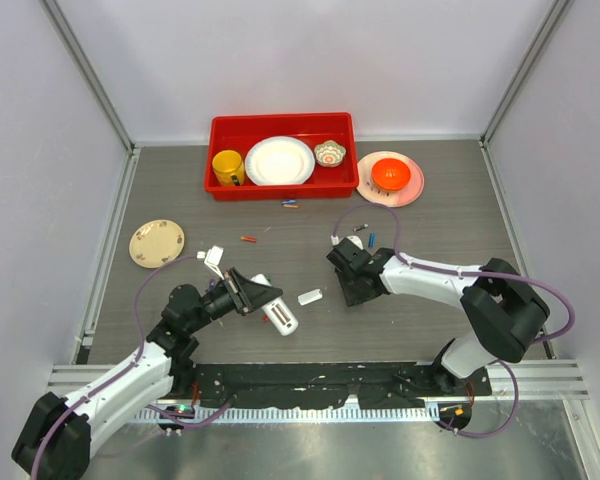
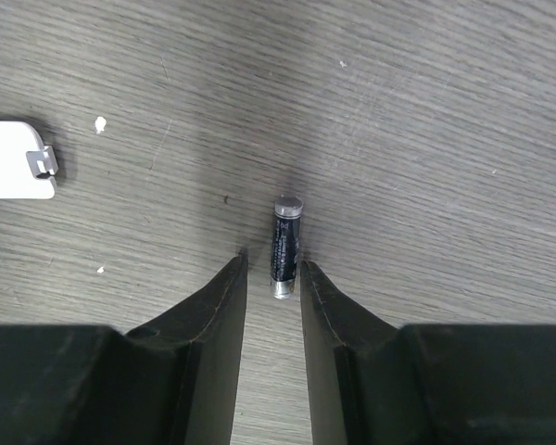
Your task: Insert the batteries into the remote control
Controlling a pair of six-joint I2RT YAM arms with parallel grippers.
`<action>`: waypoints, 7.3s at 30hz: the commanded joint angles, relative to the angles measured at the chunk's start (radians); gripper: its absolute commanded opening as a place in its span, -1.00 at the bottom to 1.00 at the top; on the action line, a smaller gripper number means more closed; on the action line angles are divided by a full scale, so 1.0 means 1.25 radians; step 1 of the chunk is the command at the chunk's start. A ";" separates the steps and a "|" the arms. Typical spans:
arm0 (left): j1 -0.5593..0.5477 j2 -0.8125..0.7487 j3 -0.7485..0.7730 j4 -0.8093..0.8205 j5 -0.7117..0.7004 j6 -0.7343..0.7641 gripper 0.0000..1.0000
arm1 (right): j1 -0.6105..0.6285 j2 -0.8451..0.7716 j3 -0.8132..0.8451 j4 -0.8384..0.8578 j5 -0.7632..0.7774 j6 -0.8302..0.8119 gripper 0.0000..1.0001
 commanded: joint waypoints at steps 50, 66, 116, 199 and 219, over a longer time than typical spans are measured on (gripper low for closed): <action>-0.073 0.744 0.192 0.783 0.076 -0.104 -1.00 | 0.049 -0.193 0.302 -0.288 -0.430 -0.015 -0.99; -0.090 0.737 0.193 0.783 0.098 -0.121 -1.00 | 0.080 -0.099 0.310 -0.229 -0.429 -0.010 -0.98; -0.182 0.671 0.219 0.783 0.078 -0.143 -1.00 | 0.080 -0.099 0.233 -0.105 -0.384 0.045 -0.99; -0.220 0.688 0.227 0.783 0.033 -0.135 -1.00 | 0.085 -0.063 0.275 -0.223 -0.271 0.044 -0.49; -0.220 0.701 0.222 0.783 0.028 -0.126 -1.00 | 0.085 -0.079 0.294 -0.246 -0.273 0.046 -0.35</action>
